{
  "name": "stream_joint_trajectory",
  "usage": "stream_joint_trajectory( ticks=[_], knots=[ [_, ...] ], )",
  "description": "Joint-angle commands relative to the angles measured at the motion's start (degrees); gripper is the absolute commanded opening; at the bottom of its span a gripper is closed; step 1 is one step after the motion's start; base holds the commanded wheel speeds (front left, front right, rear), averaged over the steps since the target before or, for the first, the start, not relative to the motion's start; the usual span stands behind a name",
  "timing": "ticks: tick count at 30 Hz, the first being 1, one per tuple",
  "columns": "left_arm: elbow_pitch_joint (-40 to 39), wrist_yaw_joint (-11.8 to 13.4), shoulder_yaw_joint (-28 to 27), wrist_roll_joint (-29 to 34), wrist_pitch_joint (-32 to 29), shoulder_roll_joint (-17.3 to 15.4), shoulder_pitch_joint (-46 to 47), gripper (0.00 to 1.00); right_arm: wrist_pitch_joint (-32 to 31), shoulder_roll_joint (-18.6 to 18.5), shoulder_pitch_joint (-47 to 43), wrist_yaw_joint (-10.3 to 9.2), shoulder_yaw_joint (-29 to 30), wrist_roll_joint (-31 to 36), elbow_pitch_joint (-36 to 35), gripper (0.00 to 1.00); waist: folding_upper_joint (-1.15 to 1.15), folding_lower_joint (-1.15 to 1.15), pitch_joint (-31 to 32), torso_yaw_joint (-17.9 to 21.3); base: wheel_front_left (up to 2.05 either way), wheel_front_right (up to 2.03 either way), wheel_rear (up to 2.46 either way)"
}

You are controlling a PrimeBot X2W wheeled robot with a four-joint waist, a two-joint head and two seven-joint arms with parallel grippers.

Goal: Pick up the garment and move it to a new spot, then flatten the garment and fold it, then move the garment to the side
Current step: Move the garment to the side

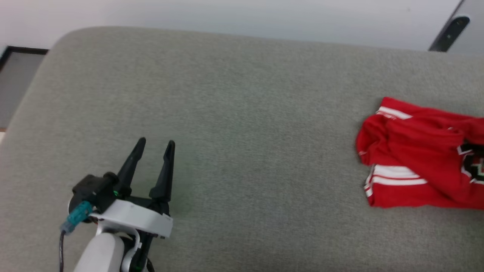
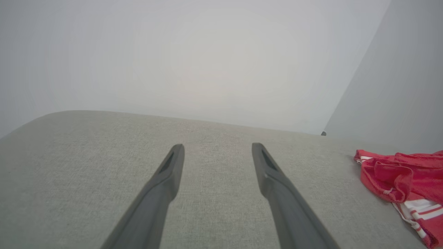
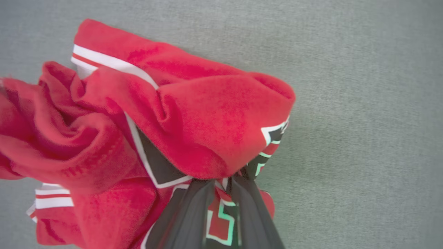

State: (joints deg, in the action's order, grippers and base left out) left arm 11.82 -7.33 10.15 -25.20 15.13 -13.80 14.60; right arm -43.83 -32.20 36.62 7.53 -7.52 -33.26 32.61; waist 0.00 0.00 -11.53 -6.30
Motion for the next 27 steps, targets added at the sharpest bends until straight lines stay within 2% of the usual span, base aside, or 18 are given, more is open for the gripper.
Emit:
stream_joint_trajectory(
  ticks=[1,14,27],
  knots=[
    [-0.23,-0.19,0.09,0.09,-0.05,-0.35,0.83,1.00,0.50,-0.69,1.02,-0.09,0.15,-0.40,0.14,0.00,0.00,0.00,-2.34,2.40,0.00,0.00,0.00],
    [-1.11,-0.19,1.08,0.68,-0.05,-2.60,4.64,1.00,4.64,-6.77,5.64,-0.09,0.87,0.85,3.07,0.00,0.00,0.00,-8.32,8.78,0.00,0.00,0.00],
    [-1.46,-0.19,1.13,0.66,-0.05,-3.13,5.72,1.00,4.78,-11.63,7.30,-0.09,0.85,2.77,2.42,0.00,0.00,0.00,-10.28,11.07,0.00,0.00,0.00]
  ],
)
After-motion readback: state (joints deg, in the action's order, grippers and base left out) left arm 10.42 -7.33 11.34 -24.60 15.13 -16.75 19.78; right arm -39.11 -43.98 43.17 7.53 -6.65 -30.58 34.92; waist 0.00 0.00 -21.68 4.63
